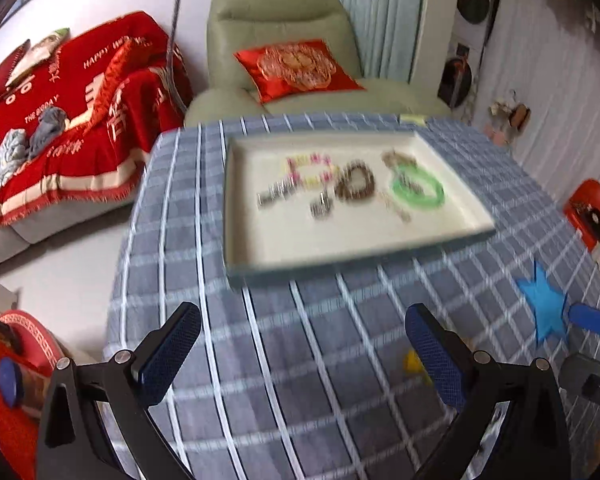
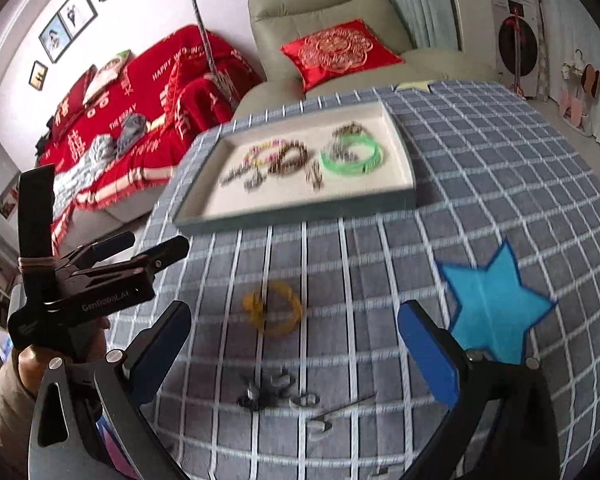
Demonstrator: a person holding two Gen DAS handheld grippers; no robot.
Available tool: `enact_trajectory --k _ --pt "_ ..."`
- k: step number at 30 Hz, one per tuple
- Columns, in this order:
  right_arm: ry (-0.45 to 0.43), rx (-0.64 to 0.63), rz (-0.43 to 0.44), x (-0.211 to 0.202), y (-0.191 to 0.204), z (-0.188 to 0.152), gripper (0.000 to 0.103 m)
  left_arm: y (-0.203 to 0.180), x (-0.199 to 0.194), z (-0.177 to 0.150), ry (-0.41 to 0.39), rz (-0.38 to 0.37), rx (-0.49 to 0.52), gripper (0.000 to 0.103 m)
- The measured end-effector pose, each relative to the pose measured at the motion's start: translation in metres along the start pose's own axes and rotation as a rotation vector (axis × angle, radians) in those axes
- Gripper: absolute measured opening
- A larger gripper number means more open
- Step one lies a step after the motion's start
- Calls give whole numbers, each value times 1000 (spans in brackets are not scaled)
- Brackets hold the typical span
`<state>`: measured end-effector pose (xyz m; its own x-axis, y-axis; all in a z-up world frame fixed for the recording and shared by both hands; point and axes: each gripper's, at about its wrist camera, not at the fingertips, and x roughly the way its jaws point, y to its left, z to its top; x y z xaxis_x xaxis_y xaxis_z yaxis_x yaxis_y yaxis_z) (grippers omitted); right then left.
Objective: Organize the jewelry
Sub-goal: 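Move both tools out of the tray toward the yellow hair tie and black claw clip, then grasp the black claw clip with the right tool while the left tool grasps the yellow hair tie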
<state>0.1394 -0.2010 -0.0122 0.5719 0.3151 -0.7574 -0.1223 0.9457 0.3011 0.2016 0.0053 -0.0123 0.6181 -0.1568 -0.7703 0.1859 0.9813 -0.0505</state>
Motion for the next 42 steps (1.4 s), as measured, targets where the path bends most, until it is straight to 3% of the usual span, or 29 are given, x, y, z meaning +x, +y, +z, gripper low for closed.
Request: enact_trajectory --k 5,12,26,28,32,33,35,38,40,42 --pt "46 -25 -31 2 4 -32 103 -9 8 -32 62 -27 14 103" --pt "88 -50 -56 6 9 -69 103 -23 14 -40 90 -61 36 103" --pt "78 -143 -95 25 44 -71 97 -47 36 -30 115 -85 107 103" --pt "76 -129 -103 29 46 -71 84 -49 39 -29 118 -93 115 103" --pt "89 -98 -123 39 46 -73 71 -54 44 -26 136 -111 131 102" --pt "77 -103 -132 39 47 -73 68 -56 46 -26 139 -114 140 96" --pt "71 -126 -158 40 51 -74 62 -59 47 -25 138 -111 163 96" --pt "63 -155 -186 41 55 -75 43 -65 47 -25 134 -115 194 87" --pt "59 -156 -189 40 54 -76 40 -70 46 -25 136 -119 211 86" --pt "57 -155 -186 40 53 -76 40 -75 44 -27 131 -128 229 77"
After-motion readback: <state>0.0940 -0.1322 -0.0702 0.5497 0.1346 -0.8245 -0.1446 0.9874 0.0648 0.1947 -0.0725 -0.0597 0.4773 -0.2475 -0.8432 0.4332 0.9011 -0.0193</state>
